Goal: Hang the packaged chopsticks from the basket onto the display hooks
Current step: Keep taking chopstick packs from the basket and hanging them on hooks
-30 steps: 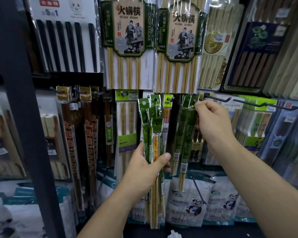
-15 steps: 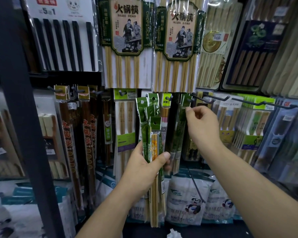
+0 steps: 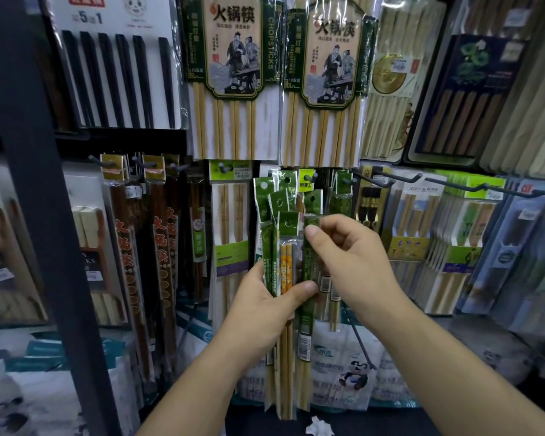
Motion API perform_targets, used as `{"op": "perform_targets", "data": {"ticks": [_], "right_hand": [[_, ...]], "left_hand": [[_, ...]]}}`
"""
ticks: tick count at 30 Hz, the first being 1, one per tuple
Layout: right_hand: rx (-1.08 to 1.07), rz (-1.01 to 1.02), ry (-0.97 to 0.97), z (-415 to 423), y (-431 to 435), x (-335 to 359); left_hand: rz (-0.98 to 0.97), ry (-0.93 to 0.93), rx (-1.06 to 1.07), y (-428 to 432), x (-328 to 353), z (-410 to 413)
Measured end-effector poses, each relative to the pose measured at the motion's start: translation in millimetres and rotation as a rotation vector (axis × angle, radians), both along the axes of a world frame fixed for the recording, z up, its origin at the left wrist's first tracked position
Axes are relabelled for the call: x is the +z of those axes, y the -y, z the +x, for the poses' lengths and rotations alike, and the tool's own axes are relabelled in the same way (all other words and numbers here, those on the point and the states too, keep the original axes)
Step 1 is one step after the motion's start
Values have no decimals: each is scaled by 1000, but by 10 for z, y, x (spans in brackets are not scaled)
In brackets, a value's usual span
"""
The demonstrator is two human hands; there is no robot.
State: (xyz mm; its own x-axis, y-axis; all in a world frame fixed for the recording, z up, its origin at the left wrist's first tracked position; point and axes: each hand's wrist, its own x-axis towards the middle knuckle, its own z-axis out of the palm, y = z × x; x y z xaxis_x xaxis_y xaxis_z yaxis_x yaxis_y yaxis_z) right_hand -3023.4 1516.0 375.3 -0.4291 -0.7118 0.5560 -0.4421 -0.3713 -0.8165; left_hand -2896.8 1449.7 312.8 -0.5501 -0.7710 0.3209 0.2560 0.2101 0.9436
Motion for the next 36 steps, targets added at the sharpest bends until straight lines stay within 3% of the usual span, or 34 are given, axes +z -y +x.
{"op": "perform_targets", "data": {"ticks": [11, 36], "right_hand": [[-252, -72, 147, -321, 94, 237], [-318, -78, 152, -434, 226, 235]], "left_hand": [[63, -120, -77, -30, 43, 4], [46, -114, -82, -26, 23, -22]]}}
